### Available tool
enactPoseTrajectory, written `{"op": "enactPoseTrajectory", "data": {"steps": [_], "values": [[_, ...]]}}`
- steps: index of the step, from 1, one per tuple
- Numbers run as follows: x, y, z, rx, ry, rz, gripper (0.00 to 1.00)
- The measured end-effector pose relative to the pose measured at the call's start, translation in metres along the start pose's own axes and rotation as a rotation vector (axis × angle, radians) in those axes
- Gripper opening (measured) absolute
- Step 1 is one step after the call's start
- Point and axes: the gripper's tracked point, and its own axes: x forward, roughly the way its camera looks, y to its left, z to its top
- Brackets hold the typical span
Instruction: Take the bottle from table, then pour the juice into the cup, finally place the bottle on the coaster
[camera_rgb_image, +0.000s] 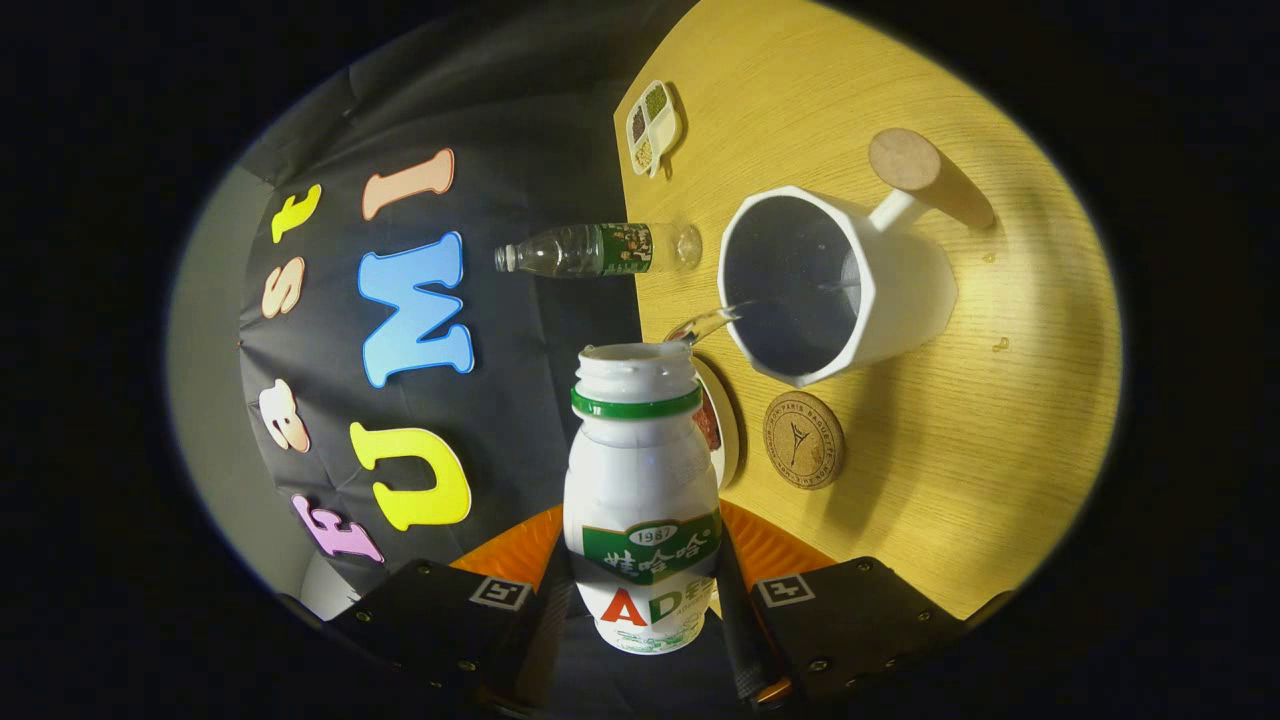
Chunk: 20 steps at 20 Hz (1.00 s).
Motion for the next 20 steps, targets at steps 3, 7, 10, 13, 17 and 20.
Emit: {"op": "enactPoseTrajectory", "data": {"steps": [3,7,10,13,17,20], "values": [[0.0020,-0.0004,0.0009,0.005,0.001,-0.004,0.67],[0.0022,0.0000,0.0017,0.019,-0.004,-0.001,0.67],[0.0005,-0.0002,0.0019,0.024,-0.004,-0.002,0.67],[0.0009,-0.0009,0.0044,0.043,-0.014,-0.001,0.67],[-0.0005,-0.0016,0.0034,0.050,-0.016,-0.002,0.67],[0.0015,-0.0004,0.0032,0.052,-0.015,0.000,0.67]]}}
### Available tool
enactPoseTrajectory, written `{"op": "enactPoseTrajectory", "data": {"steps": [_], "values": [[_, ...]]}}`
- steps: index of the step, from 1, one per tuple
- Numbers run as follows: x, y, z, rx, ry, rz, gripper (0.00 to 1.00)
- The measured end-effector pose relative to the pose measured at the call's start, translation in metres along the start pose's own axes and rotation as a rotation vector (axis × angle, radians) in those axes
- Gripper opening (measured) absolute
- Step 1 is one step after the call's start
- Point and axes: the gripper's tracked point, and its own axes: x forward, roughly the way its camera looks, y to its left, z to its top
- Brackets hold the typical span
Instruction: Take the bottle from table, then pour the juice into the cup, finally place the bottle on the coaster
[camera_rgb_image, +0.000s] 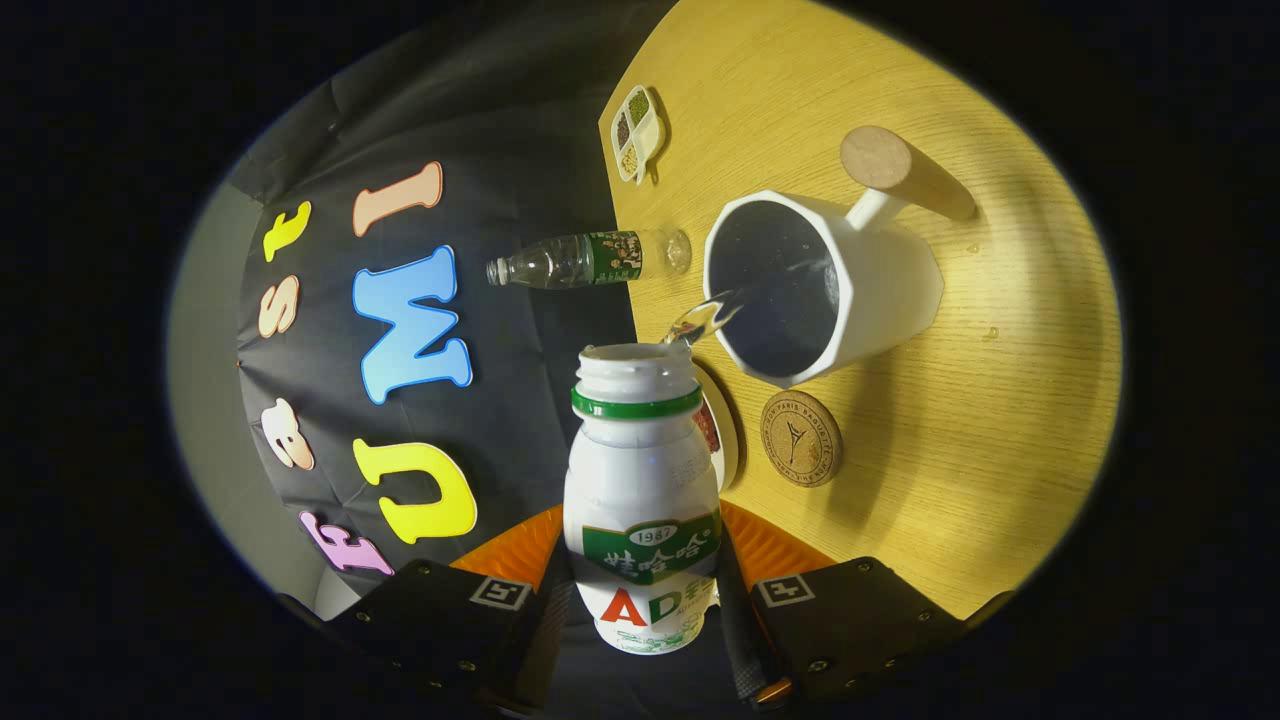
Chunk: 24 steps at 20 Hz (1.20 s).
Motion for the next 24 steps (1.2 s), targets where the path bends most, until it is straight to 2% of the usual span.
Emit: {"op": "enactPoseTrajectory", "data": {"steps": [14,24], "values": [[-0.001,-0.011,0.011,0.017,-0.019,-0.017,0.67],[0.000,0.007,0.005,0.025,-0.014,0.011,0.67]]}}
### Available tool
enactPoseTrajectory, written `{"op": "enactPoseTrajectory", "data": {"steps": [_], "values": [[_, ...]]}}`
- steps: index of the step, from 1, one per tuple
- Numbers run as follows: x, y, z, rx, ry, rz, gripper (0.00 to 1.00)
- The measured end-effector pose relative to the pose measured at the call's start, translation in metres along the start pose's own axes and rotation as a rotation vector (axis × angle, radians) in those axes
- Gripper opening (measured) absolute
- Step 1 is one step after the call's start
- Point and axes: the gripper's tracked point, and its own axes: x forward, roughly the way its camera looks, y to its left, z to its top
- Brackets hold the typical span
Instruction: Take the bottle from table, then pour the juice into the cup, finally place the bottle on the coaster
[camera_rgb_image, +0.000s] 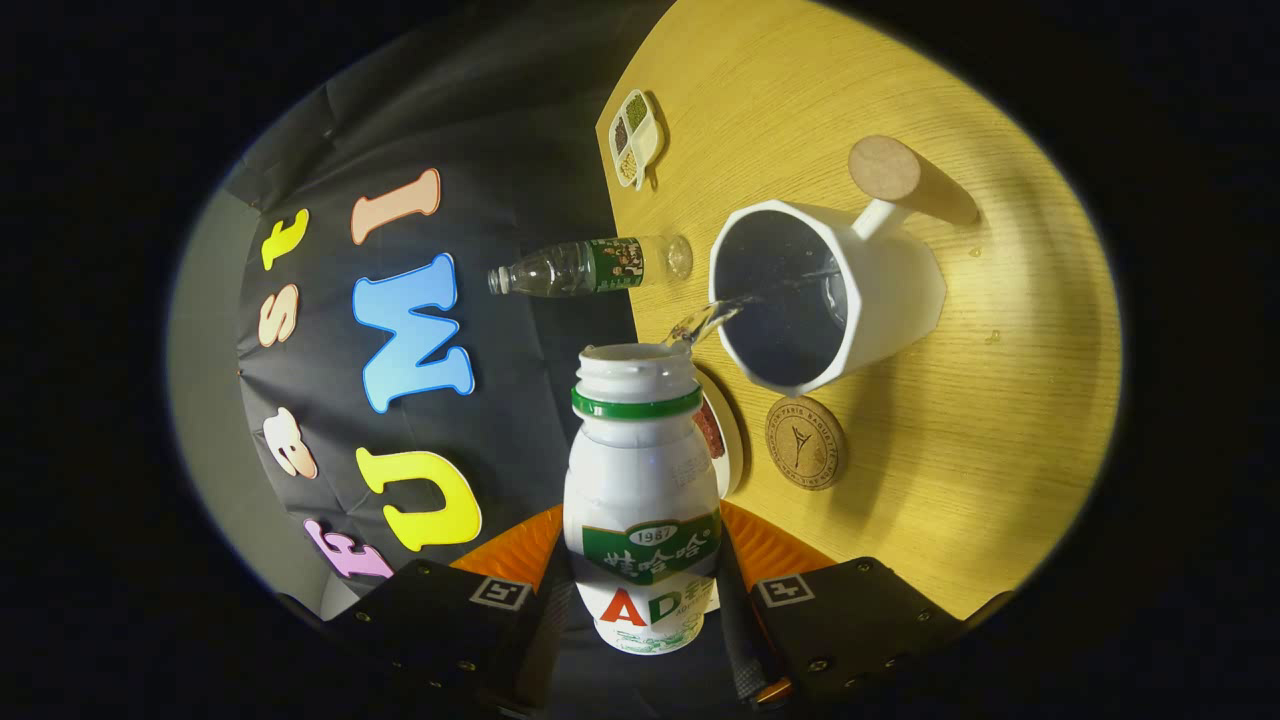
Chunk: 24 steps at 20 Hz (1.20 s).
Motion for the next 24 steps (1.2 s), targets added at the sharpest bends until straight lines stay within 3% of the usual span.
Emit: {"op": "enactPoseTrajectory", "data": {"steps": [24], "values": [[0.004,0.012,0.003,0.035,-0.021,0.031,0.67]]}}
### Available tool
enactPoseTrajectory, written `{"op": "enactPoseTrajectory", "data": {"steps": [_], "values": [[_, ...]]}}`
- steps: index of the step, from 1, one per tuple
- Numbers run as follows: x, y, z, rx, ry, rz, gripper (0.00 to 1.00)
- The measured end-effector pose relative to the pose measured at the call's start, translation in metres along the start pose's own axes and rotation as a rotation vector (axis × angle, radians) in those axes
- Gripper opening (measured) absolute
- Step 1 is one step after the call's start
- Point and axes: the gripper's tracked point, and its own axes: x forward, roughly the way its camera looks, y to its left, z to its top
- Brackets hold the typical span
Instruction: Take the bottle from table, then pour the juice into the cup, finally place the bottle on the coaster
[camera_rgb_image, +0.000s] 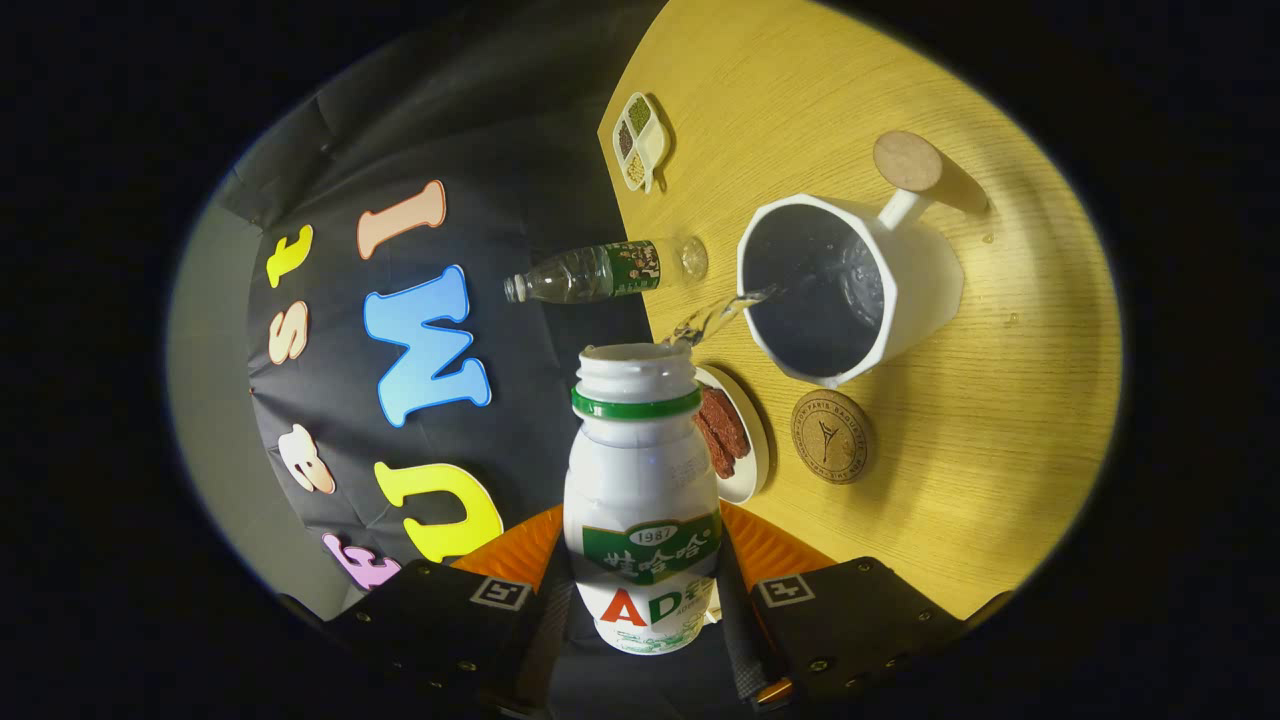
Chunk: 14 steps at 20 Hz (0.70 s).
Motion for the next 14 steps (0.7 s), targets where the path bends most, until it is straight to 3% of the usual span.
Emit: {"op": "enactPoseTrajectory", "data": {"steps": [14], "values": [[-0.0006,0.0020,-0.0046,0.028,0.001,0.008,0.67]]}}
